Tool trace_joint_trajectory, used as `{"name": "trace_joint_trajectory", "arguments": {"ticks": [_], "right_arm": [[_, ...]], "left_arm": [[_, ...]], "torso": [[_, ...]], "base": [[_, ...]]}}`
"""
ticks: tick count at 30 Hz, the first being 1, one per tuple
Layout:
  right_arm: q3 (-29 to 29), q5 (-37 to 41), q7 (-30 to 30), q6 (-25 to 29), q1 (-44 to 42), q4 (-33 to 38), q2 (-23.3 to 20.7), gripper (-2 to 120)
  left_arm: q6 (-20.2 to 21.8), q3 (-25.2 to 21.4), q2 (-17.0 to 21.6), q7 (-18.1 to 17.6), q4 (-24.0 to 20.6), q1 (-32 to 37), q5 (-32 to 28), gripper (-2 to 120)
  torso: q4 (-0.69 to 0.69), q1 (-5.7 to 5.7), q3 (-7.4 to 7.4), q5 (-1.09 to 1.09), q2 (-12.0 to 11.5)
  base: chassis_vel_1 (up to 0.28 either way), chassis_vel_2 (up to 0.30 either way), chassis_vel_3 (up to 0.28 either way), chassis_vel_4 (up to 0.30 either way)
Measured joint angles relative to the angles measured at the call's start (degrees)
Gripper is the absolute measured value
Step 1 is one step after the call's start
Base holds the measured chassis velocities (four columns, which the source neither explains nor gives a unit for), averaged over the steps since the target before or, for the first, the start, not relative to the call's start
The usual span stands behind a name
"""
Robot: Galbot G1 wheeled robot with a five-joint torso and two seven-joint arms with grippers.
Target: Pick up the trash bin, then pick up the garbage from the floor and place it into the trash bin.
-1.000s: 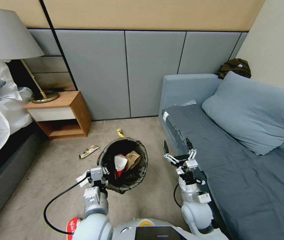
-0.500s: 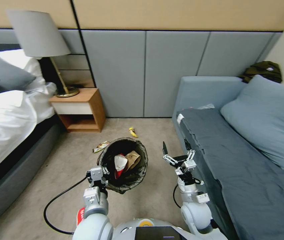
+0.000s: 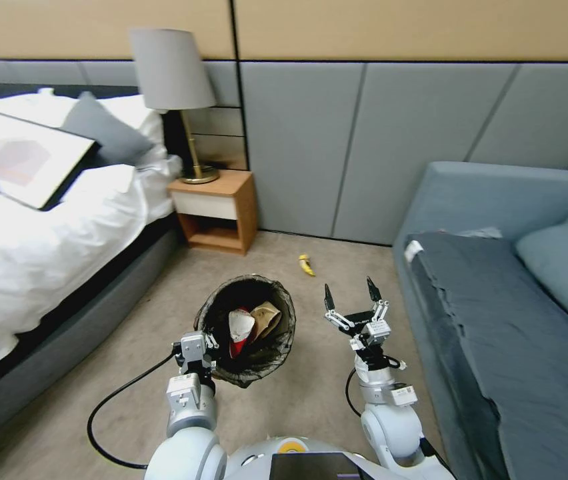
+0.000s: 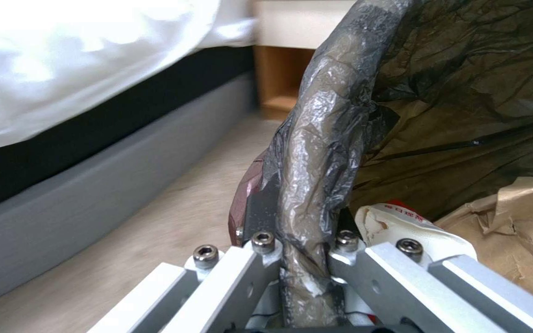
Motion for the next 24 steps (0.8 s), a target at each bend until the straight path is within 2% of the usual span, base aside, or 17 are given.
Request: {"name": "trace_joint_trajectory", "arguments": {"ticks": [6,24], "right_arm": [[0.34,0.52,-0.16,-0.03,0.26,0.0,-0.01,100],[0.84,0.89,-0.44,-0.17,0.3,-0.06,0.35,100]], "left_arm": [[0.0,0.01,0.0,0.01,0.0,0.0,0.0,0],[0.0,0.02,0.0,0.01,0.0,0.0,0.0,0]], "torso": [[-0.06,0.0,0.0,0.0,0.0],[-0.03,0.0,0.0,0.0,0.0]], "base": [[0.028,0.038,0.031,0.031],[0.0,0.0,0.0,0.0]]}}
